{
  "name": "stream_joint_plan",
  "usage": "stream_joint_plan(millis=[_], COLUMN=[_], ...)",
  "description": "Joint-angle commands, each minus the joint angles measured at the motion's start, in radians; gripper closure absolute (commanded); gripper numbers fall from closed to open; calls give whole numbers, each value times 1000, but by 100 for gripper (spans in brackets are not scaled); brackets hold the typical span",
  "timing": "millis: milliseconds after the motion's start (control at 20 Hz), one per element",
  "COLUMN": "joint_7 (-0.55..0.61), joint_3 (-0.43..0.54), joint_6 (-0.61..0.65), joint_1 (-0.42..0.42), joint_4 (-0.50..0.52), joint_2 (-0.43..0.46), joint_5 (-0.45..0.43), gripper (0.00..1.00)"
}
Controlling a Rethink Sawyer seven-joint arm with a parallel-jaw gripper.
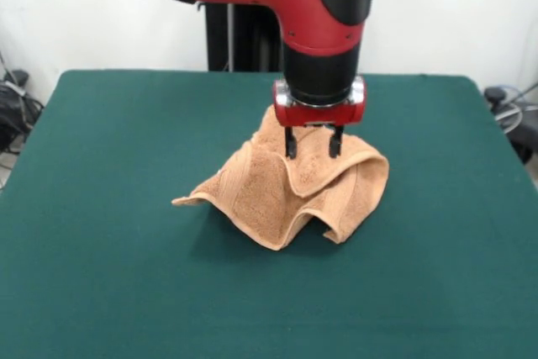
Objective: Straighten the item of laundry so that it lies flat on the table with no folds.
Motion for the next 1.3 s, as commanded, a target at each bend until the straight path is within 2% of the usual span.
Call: stream_joint_plan(millis=[50, 300, 700, 800, 1050, 1300], joint_7=[163, 137, 100, 94, 104, 106], joint_3=[-25, -32, -6, 7, 39, 62], joint_6=[-195, -194, -164, -189, -358, -429], joint_1=[74, 86, 56, 43, -4, -40], joint_4=[93, 94, 96, 105, 168, 212], joint_2=[35, 41, 51, 62, 98, 105], joint_5=[-86, -81, -61, -63, -98, -110], gripper=[0, 0, 0, 0, 0, 0])
